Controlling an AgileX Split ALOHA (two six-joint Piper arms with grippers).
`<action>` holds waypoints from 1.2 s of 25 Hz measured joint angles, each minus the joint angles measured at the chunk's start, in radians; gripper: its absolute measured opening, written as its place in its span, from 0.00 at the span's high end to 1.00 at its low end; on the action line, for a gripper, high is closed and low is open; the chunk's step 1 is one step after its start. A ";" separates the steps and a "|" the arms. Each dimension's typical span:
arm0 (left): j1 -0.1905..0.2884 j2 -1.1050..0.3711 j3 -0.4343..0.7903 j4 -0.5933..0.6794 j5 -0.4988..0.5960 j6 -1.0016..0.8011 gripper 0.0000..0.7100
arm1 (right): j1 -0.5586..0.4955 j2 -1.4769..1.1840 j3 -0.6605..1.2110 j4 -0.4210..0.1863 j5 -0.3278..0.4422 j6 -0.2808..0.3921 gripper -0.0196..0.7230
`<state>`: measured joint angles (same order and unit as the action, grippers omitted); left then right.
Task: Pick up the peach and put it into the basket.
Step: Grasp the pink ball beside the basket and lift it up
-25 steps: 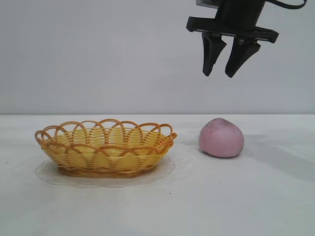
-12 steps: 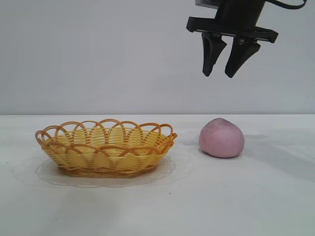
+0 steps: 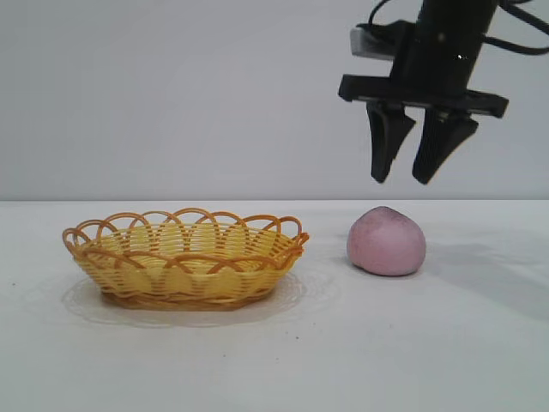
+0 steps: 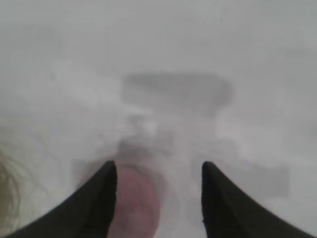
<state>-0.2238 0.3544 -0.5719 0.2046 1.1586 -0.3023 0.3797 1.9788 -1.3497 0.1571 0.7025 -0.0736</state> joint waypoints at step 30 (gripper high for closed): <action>0.000 -0.374 0.050 -0.116 0.045 0.230 0.45 | 0.029 0.000 0.035 0.123 0.077 -0.122 0.47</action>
<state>-0.2238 -0.0191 -0.5221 0.0882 1.2033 -0.0725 0.4083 1.9788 -1.3152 0.2805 0.7791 -0.1960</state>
